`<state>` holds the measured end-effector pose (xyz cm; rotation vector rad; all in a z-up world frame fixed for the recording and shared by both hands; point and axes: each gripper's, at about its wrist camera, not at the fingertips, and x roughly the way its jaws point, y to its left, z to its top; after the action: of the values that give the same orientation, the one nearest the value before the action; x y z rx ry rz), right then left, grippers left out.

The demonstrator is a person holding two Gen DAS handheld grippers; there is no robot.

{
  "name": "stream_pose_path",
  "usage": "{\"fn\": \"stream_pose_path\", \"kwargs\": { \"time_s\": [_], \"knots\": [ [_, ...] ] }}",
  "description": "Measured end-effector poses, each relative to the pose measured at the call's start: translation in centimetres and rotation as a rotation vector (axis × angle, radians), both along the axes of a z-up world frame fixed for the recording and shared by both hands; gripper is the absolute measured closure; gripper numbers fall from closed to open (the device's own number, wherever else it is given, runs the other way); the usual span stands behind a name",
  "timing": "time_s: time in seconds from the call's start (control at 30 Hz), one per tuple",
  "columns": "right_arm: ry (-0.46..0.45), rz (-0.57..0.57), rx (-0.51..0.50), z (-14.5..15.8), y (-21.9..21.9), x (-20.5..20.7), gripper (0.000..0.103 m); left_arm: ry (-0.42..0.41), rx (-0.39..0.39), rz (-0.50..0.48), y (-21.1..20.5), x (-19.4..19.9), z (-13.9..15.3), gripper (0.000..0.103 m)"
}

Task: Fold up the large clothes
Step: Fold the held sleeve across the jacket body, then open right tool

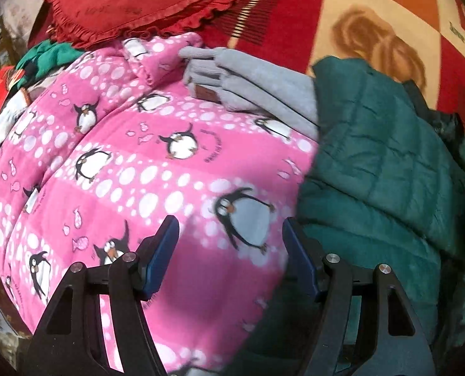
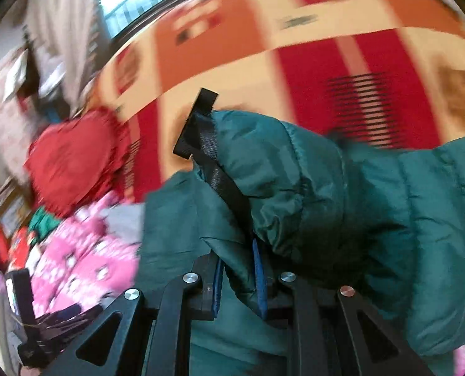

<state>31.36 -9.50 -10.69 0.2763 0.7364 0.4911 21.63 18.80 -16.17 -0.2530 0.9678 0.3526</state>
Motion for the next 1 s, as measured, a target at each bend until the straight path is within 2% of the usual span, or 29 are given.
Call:
{"fn": "stream_pose_path", "kwargs": {
  "time_s": [0.1, 0.2, 0.3, 0.37, 0.43, 0.47, 0.5, 0.57, 0.6, 0.63, 0.7, 0.77, 0.9, 1.0],
  "knots": [
    [0.003, 0.066, 0.011, -1.0, 4.3, 0.7, 0.086, 0.032, -0.019, 0.016, 0.9, 0.5, -1.0, 0.034],
    [0.022, 0.089, 0.027, -2.6, 6.5, 1.6, 0.086, 0.071, -0.029, 0.020, 1.2, 1.1, -2.2, 0.034],
    [0.063, 0.062, -0.028, -4.2, 7.3, 2.2, 0.085, 0.067, -0.008, 0.002, 0.9, 1.4, -2.1, 0.034],
    [0.122, 0.065, 0.000, -4.9, 6.6, 2.4, 0.078, 0.073, -0.001, -0.001, 0.7, 1.6, -2.3, 0.034],
    [0.140, 0.074, 0.015, -4.8, 6.1, 2.1, 0.074, 0.072, -0.002, -0.001, 0.7, 1.6, -2.4, 0.034],
    [0.149, 0.086, 0.013, -4.6, 5.7, 1.8, 0.070, 0.071, -0.002, 0.001, 0.7, 1.5, -2.5, 0.034],
    [0.154, 0.101, 0.019, -4.4, 5.3, 1.3, 0.061, 0.068, -0.001, 0.004, 0.6, 1.6, -2.5, 0.034],
    [0.139, 0.110, 0.035, -3.6, 4.2, 0.2, 0.039, 0.064, 0.007, 0.007, 0.5, 1.5, -2.5, 0.034],
    [0.126, 0.110, 0.048, -3.2, 3.6, -0.4, 0.022, 0.061, 0.013, 0.009, 0.4, 1.4, -2.4, 0.034],
    [0.120, 0.108, 0.053, -2.9, 3.2, -0.8, 0.014, 0.050, 0.018, 0.010, 0.4, 1.4, -2.2, 0.034],
    [0.111, 0.104, 0.057, -2.0, 1.9, -2.2, 0.014, 0.010, 0.026, 0.009, 0.3, 1.0, -1.4, 0.034],
    [0.094, 0.070, 0.015, -0.9, 0.4, -3.8, 0.014, -0.049, 0.012, 0.001, 0.1, 0.5, -0.2, 0.034],
    [0.076, -0.035, -0.170, -0.3, -3.5, -7.4, 0.014, -0.211, -0.123, -0.066, -1.0, -0.1, 2.6, 0.034],
    [0.041, -0.127, -0.268, -1.7, -6.7, -10.2, 0.014, -0.256, -0.229, -0.170, -3.8, 1.4, 3.8, 0.034]
  ]
}}
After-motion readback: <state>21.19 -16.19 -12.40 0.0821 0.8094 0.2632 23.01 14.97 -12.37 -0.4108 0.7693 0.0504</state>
